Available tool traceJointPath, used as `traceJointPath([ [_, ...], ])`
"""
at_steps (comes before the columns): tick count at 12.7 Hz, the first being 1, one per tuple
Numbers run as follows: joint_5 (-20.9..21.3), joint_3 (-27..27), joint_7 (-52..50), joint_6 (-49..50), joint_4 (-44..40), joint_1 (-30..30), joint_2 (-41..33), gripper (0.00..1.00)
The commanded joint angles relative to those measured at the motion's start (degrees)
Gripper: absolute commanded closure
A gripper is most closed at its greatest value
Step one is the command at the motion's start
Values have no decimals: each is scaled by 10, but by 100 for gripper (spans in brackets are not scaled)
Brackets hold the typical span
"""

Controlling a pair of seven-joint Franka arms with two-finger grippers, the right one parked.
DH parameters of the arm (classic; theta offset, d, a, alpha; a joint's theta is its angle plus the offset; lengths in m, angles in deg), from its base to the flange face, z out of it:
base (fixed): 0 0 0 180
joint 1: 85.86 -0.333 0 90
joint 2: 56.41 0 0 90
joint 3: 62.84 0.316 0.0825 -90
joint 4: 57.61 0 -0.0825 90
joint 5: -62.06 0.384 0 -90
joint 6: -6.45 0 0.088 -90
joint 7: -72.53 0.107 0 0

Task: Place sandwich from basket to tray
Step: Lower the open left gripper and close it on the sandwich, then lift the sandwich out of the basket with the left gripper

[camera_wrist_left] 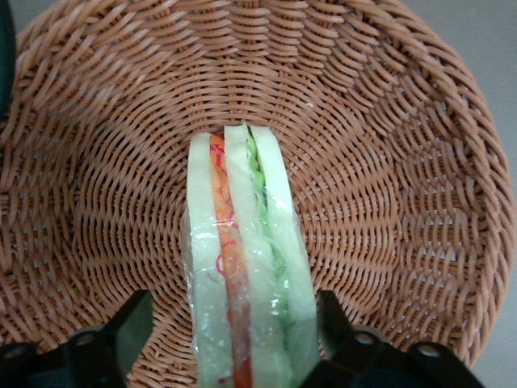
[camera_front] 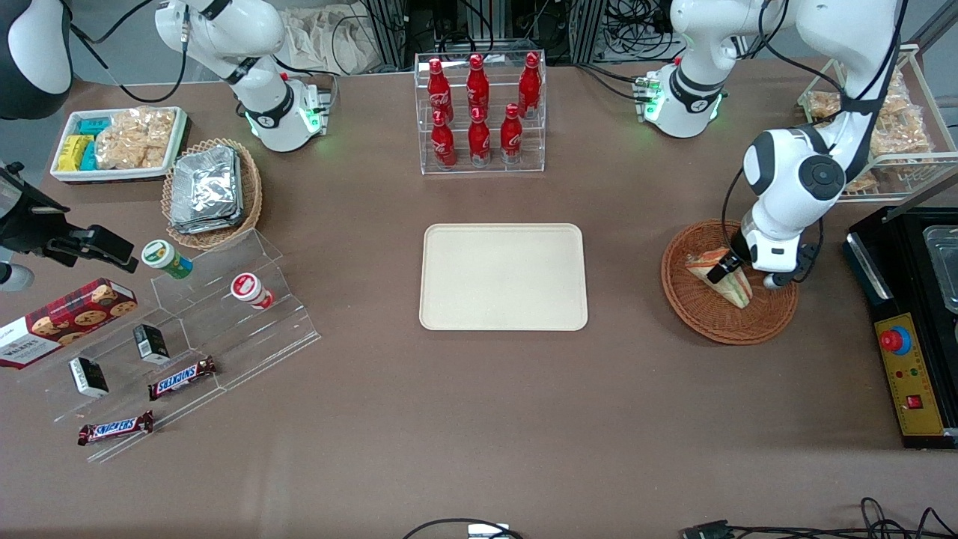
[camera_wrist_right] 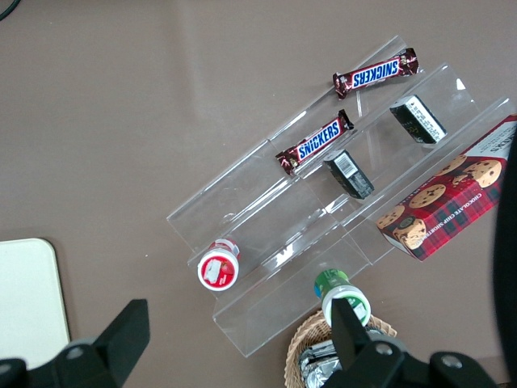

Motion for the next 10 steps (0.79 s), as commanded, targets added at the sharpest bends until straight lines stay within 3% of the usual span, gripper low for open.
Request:
traceJointPath([
  [1, 3, -5, -12, -17, 9, -6, -3, 64],
  [2, 3, -5, -9, -15, 7, -6, -7, 77],
  [3, 3, -5, -10, -11, 2, -6, -12, 84],
  [6, 7, -6, 12, 46, -16, -5, -44, 84],
  [10, 9, -7, 116, 196, -101, -4, -78, 84],
])
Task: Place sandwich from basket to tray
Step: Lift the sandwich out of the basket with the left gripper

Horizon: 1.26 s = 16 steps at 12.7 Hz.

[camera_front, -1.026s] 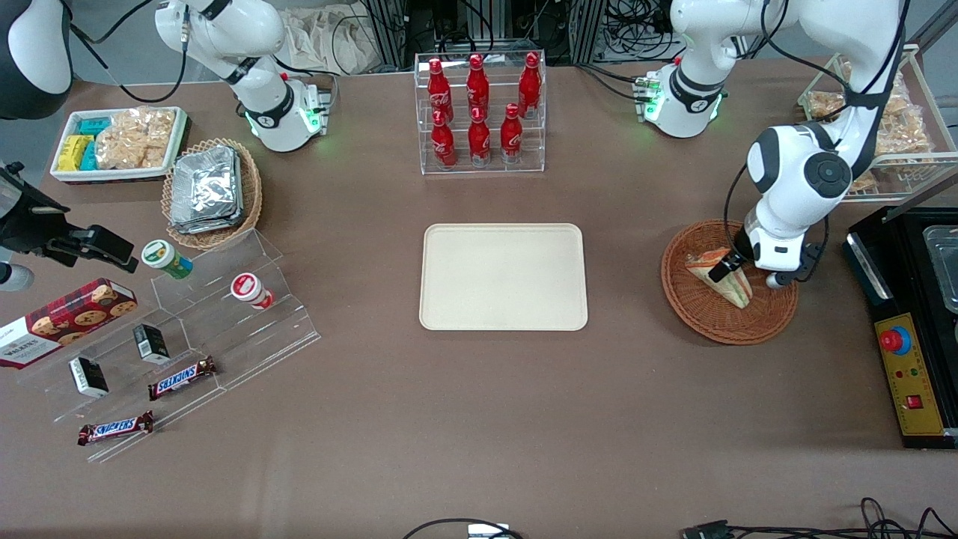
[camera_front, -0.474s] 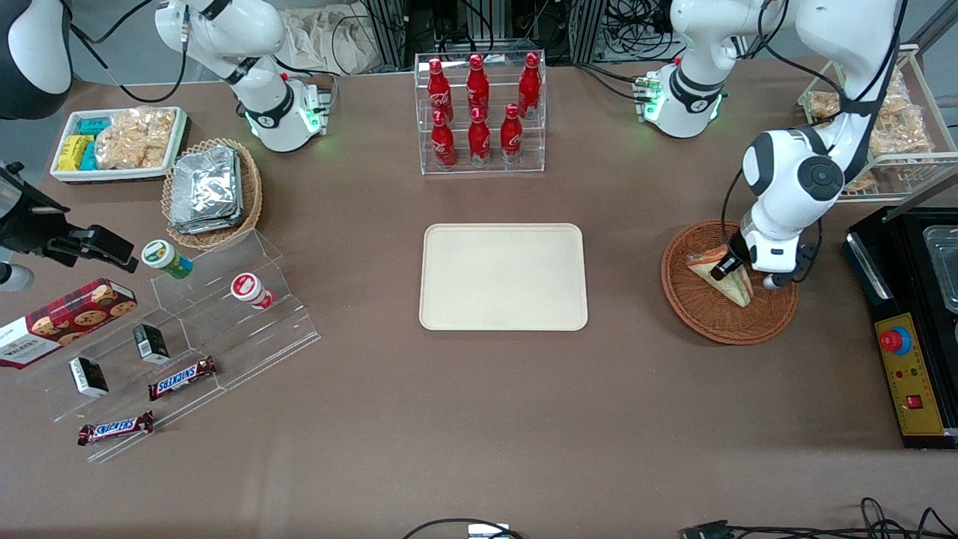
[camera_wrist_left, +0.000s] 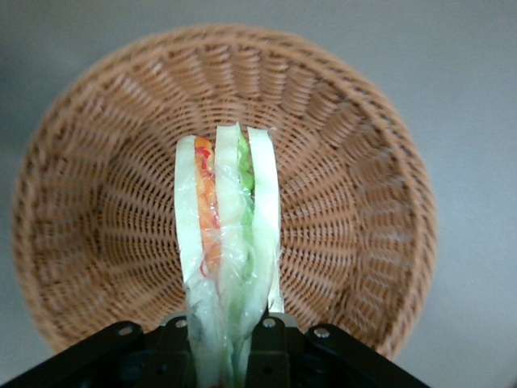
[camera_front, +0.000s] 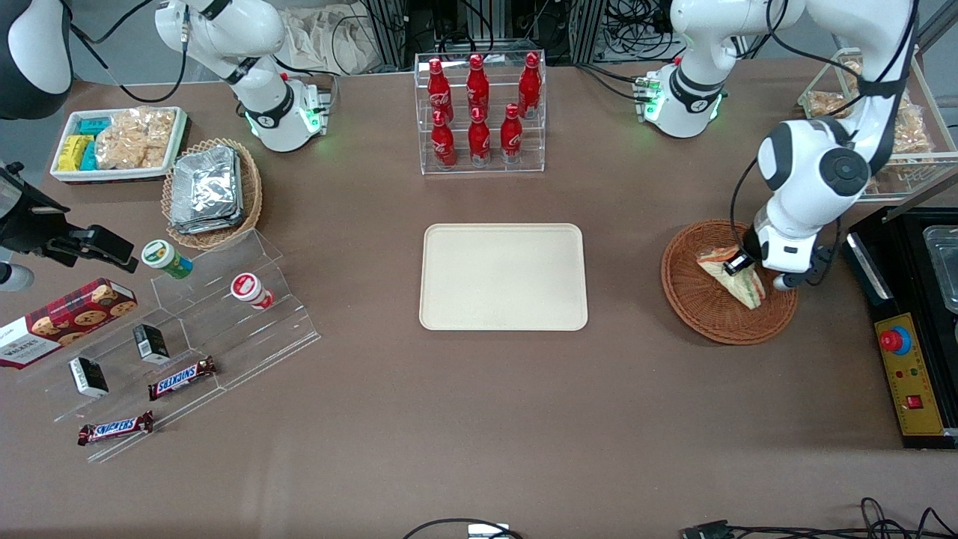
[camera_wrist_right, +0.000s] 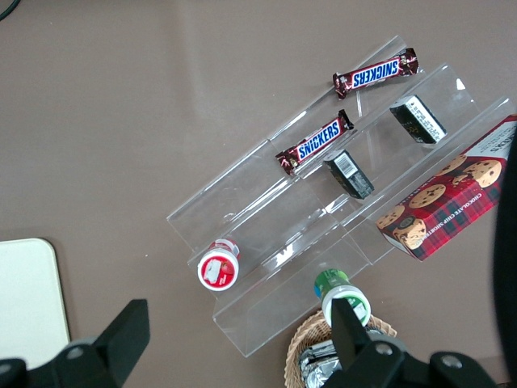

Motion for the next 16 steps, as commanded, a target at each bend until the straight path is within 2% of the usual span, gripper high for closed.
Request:
traceJointPath([
  [1, 7, -6, 71, 95, -59, -1, -26, 84],
  [3, 7, -8, 179, 148, -97, 0, -36, 84],
  [7, 7, -38, 287, 164, -117, 1, -46, 84],
  [10, -3, -76, 302, 168, -132, 1, -57, 84],
  [13, -9, -120, 296, 216, -173, 1, -48, 83],
  [16, -12, -176, 255, 219, -181, 1, -40, 81],
])
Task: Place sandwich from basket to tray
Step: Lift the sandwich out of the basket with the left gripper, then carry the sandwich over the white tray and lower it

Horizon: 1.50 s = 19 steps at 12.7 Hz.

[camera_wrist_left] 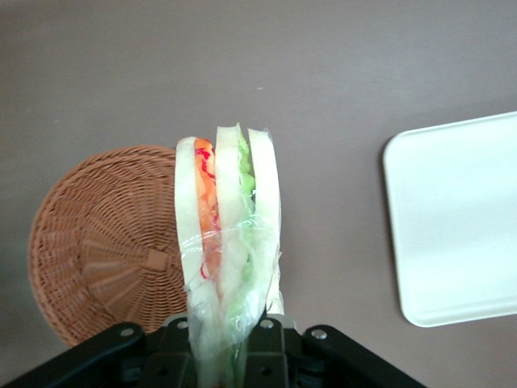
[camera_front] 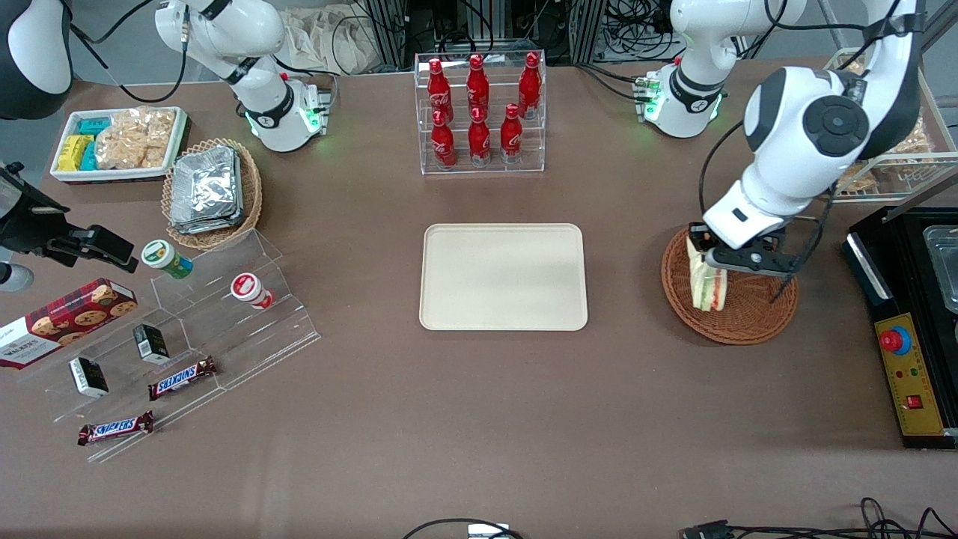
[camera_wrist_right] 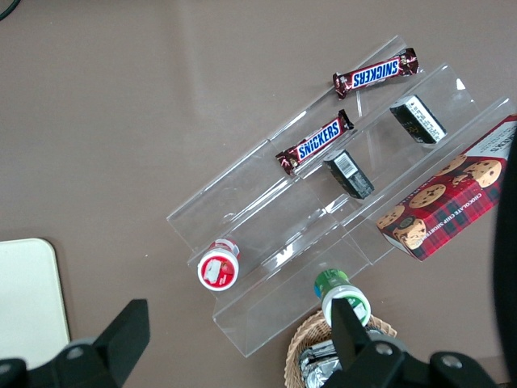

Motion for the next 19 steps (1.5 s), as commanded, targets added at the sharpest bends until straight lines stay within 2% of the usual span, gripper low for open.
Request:
traceJointPath([
  [1, -6, -50, -46, 11, -17, -3, 6, 81],
  [6, 3, -135, -156, 9, -67, -2, 67, 81],
  [10, 12, -181, -188, -11, -82, 3, 115, 81],
  [19, 138, -181, -332, -89, -82, 75, 243, 82],
])
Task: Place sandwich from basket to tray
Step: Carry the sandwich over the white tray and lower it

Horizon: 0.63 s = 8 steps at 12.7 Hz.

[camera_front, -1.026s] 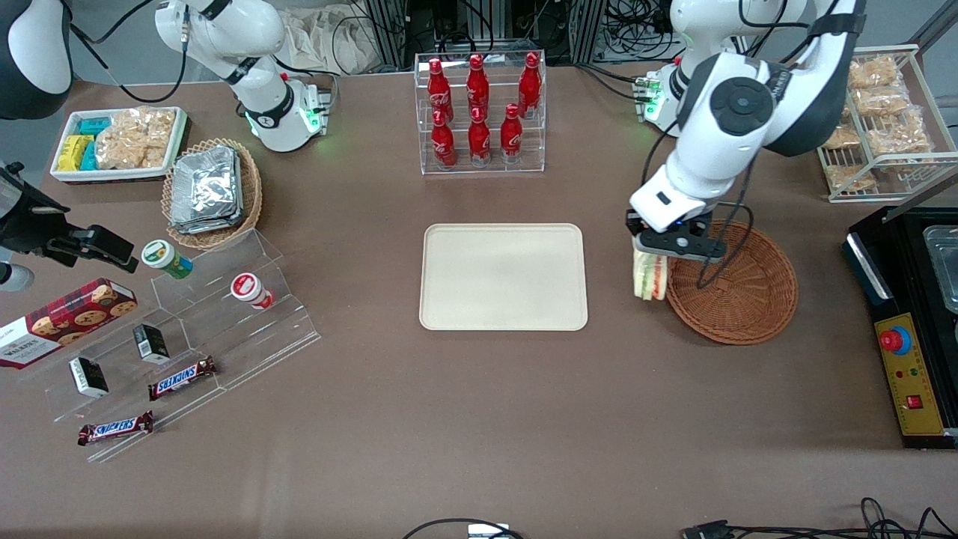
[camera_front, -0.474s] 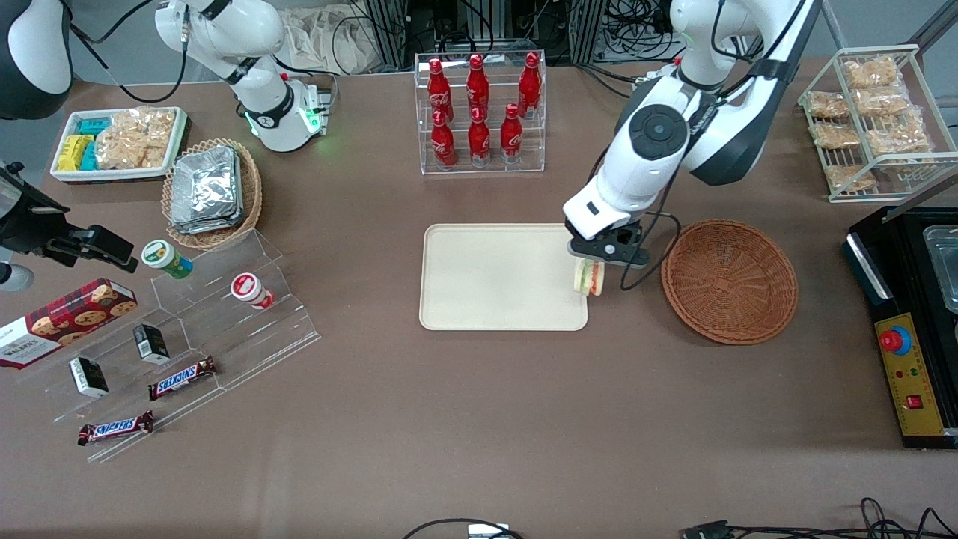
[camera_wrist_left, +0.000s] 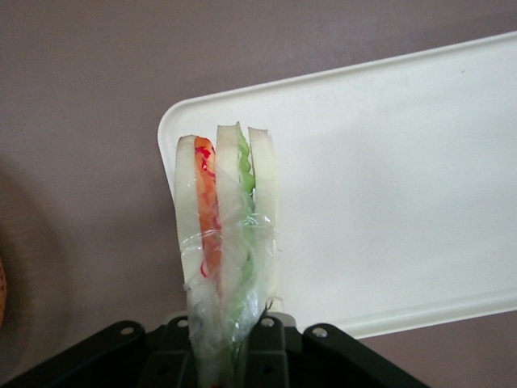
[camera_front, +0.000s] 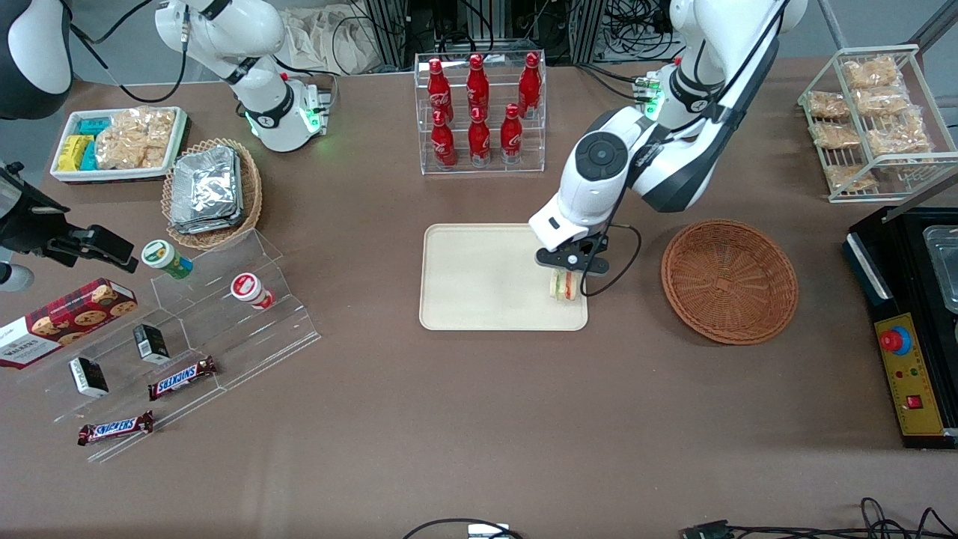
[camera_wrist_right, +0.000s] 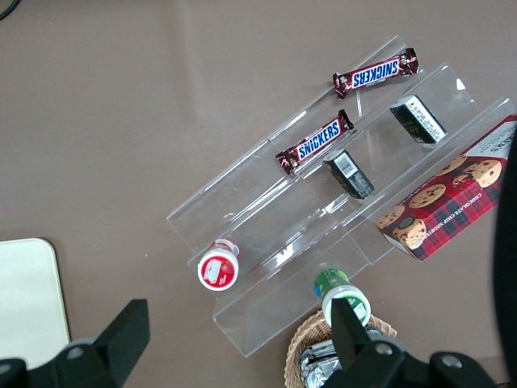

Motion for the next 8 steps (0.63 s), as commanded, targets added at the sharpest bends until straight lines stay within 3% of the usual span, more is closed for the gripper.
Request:
traceJointPath([
  [1, 34, -1, -45, -17, -14, 13, 37, 82],
  [6, 56, -1, -63, -40, -17, 26, 79, 83],
  [8, 92, -1, -88, -42, -17, 27, 99, 83],
])
